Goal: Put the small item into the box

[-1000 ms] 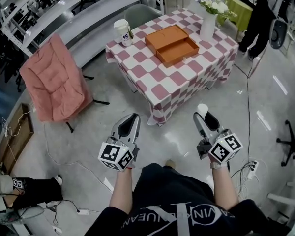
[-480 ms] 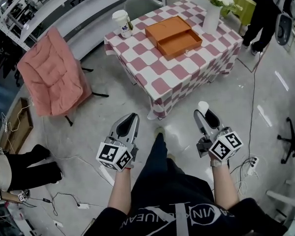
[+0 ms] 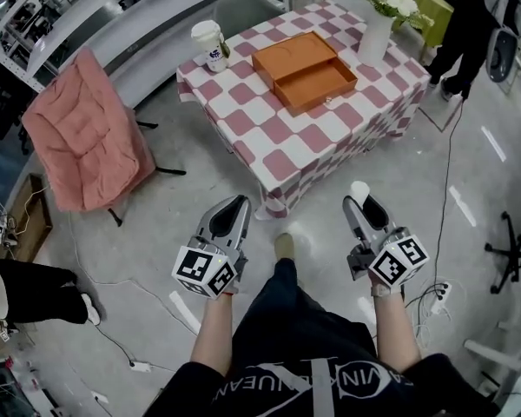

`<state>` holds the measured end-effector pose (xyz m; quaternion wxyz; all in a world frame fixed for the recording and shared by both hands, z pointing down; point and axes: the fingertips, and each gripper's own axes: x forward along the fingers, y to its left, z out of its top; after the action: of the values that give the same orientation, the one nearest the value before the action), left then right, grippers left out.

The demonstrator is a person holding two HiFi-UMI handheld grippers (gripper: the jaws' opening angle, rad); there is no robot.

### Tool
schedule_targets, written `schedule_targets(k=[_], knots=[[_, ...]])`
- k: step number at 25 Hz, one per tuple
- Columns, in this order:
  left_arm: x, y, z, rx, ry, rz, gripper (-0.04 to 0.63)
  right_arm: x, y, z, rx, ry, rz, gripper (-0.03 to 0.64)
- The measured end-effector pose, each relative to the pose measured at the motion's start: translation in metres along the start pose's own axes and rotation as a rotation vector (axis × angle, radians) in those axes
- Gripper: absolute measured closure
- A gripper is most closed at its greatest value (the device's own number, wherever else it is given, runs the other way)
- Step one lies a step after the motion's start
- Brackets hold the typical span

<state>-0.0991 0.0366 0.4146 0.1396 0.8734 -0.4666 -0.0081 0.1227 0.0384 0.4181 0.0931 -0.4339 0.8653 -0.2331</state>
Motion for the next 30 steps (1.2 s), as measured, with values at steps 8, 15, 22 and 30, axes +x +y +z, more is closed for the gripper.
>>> schedule_targets(k=[8, 15, 22, 30], knots=[[0.049, 0.017, 0.003, -0.014, 0.023, -0.020, 0.566, 0.028, -0.029, 0.012, 0.014, 0.007, -0.016, 0.437], [0.099, 0.027, 0.011, -0.022, 0.042, -0.071, 0.566, 0.050, -0.053, 0.027, 0.023, 0.005, -0.043, 0.437], [0.144, 0.038, 0.020, -0.023, 0.051, -0.119, 0.566, 0.071, -0.078, 0.042, 0.033, -0.005, -0.079, 0.437], [0.178, 0.065, 0.024, -0.030, 0.066, -0.133, 0.566, 0.106, -0.094, 0.048, 0.039, 0.004, -0.091, 0.437]])
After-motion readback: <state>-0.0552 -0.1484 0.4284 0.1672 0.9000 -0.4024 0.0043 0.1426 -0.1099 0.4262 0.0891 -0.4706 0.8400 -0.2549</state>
